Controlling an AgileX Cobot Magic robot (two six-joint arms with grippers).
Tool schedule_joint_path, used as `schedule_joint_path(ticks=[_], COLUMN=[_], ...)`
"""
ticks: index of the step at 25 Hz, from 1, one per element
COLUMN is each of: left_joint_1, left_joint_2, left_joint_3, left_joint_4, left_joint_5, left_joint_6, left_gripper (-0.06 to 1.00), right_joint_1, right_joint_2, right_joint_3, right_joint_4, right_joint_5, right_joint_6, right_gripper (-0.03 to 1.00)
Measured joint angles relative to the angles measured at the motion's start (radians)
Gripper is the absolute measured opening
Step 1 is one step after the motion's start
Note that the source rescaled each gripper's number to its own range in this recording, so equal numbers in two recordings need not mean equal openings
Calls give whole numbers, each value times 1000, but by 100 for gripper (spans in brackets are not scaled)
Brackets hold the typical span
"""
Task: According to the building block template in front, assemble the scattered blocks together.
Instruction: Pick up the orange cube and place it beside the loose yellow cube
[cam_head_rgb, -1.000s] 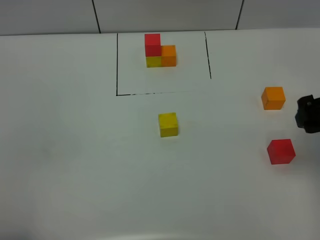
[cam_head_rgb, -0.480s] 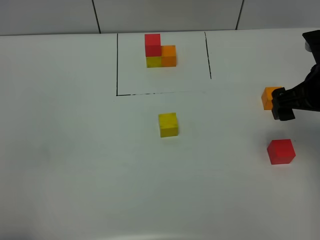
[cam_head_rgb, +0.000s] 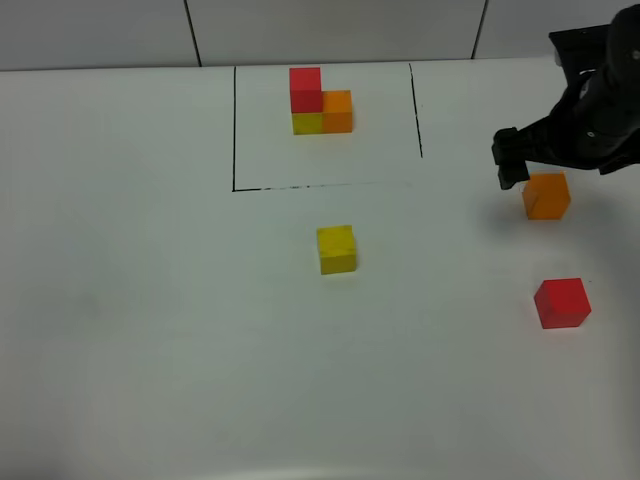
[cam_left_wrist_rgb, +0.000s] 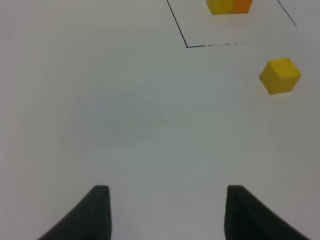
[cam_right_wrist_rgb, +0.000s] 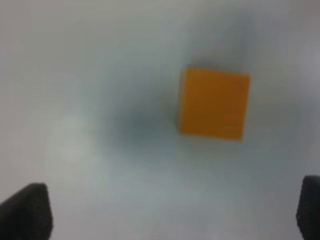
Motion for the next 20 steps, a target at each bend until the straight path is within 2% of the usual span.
schedule_joint_path(ticks=[4,9,17,20], left_joint_1=[0,0,0,0], left_joint_2=[0,0,0,1], left_joint_3=[0,0,0,0], left_joint_4=[0,0,0,0], left_joint_5=[0,0,0,0], left_joint_6=[0,0,0,0], left_gripper=[12,12,12,12], right_joint_1=[-1,-49,-115,-115], right_joint_2=[118,205,275,291], right_joint_3=[-94,-155,-164,-164], right_joint_4=[1,25,91,95], right_joint_5=[20,28,47,45], right_joint_6=[15,13,-79,-86], right_gripper=[100,100,100,94])
